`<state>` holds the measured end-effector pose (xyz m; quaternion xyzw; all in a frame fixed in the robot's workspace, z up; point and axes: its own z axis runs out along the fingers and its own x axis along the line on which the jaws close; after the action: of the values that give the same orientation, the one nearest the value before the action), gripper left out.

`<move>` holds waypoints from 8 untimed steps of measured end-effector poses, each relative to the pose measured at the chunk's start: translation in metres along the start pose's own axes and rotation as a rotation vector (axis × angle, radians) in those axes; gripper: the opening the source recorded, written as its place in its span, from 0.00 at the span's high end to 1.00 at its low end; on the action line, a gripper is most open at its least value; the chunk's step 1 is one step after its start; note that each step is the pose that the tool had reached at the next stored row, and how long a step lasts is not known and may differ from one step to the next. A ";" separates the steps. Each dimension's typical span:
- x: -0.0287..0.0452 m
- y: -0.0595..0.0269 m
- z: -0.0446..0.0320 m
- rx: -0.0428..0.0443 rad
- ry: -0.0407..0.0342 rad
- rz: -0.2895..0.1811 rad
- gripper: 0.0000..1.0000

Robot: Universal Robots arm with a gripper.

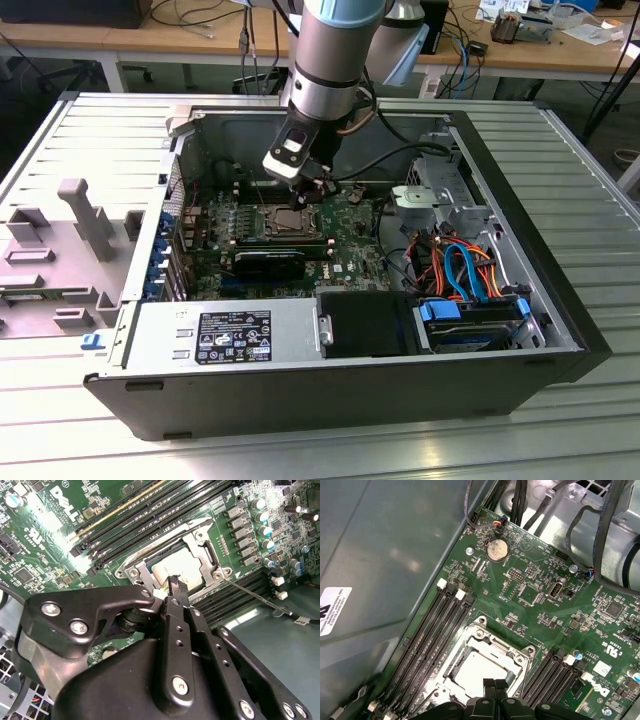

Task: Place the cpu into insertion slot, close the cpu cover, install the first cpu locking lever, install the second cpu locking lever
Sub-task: 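Install the first cpu locking lever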

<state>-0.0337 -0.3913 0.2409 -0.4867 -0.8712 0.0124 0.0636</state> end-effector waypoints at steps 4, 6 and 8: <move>0.0000 -0.0001 0.0000 0.0012 -0.0010 -0.011 0.89; 0.0000 0.0000 0.0000 0.0020 -0.0017 -0.019 0.89; 0.0000 0.0000 0.0000 0.0027 -0.0023 -0.027 0.89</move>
<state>-0.0337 -0.3913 0.2409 -0.4748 -0.8777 0.0133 0.0634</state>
